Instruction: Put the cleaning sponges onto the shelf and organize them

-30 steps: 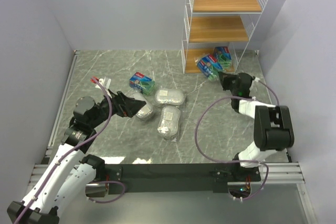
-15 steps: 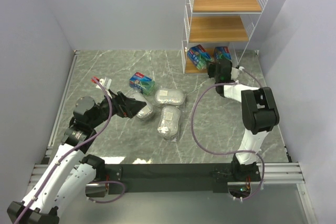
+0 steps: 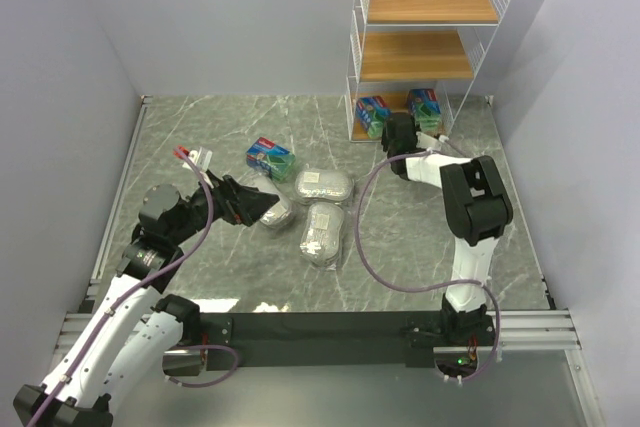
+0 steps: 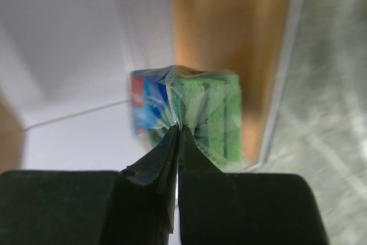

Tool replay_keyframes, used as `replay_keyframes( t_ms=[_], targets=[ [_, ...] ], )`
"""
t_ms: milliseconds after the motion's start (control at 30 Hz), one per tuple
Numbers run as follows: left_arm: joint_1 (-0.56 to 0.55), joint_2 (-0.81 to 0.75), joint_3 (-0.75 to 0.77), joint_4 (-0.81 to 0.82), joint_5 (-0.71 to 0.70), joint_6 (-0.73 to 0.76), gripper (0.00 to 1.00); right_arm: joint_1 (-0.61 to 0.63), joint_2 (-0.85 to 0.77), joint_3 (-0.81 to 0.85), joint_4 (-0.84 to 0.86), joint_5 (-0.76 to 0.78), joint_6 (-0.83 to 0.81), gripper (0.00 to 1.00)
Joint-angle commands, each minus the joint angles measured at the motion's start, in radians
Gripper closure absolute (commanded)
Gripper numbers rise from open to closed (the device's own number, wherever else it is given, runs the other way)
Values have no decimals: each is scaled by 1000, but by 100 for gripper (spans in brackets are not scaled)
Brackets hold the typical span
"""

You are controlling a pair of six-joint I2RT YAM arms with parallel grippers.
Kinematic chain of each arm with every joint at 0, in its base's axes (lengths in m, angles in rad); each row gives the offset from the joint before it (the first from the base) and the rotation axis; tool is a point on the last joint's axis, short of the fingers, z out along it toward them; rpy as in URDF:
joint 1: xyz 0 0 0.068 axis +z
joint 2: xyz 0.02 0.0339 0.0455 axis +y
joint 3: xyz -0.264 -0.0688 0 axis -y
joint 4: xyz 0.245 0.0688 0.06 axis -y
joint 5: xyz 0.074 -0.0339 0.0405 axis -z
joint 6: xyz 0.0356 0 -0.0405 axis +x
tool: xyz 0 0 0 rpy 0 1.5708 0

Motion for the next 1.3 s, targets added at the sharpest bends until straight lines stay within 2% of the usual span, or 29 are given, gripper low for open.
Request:
replay_keyframes(
  t_ms=[0, 367, 667, 967, 1267],
  targets=[
    [-4, -15, 1, 29, 26, -7, 1, -2, 32, 11, 36, 89, 71, 100],
    [-4, -9, -5, 28, 28, -11, 1, 25, 86, -9, 207, 209, 28, 100],
    [-4, -3, -5, 28, 26, -11, 1, 53, 72, -4, 184, 359, -30, 100],
    [-4, 3, 0, 6, 18, -2, 1, 64, 113, 52, 110, 399, 19, 100],
    [-4, 32, 6, 16, 26, 1, 1, 73, 165, 51, 156, 408, 51, 100]
  ],
)
